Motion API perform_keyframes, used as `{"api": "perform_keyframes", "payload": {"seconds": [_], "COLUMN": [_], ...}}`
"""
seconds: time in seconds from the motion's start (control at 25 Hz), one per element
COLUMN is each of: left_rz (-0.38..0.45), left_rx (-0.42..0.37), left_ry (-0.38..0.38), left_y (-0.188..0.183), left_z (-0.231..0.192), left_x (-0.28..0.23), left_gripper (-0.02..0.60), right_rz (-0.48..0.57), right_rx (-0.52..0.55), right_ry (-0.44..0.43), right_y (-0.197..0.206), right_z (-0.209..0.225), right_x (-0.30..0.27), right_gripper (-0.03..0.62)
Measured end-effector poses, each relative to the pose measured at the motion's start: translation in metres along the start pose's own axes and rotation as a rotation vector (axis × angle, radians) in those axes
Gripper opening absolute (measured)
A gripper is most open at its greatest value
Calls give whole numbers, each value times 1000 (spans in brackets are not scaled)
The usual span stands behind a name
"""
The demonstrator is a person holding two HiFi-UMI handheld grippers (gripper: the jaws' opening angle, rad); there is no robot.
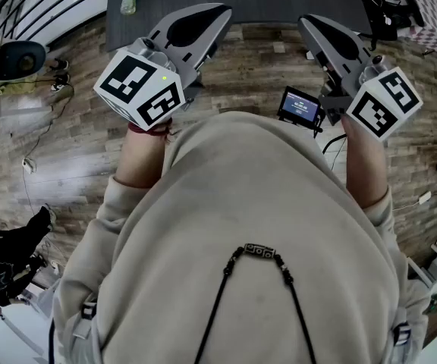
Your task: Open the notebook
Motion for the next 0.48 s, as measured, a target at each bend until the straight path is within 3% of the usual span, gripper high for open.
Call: {"api": "perform_keyframes", "payload": {"seconds": [0.48], "left_rz": [62], "left_rx": [102], "left_ry": [61], "left_y": [-4], "left_z": [-1], "left_x": [9], "left_gripper": [5], "right_rz": [36], "right_rx": [-97], "right_ry": [-31], "right_y": [0], "right_z": [3], "right_x": [5], "right_gripper": [15]}}
Point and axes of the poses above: the fingertips, and each gripper's own axes: x backward along the fingers, z to its right, y out of its underside, the point moved 5 cm from there along x, backward along the fingers, and after that the axes turned 4 degrees about y, right-handed, at the moved point
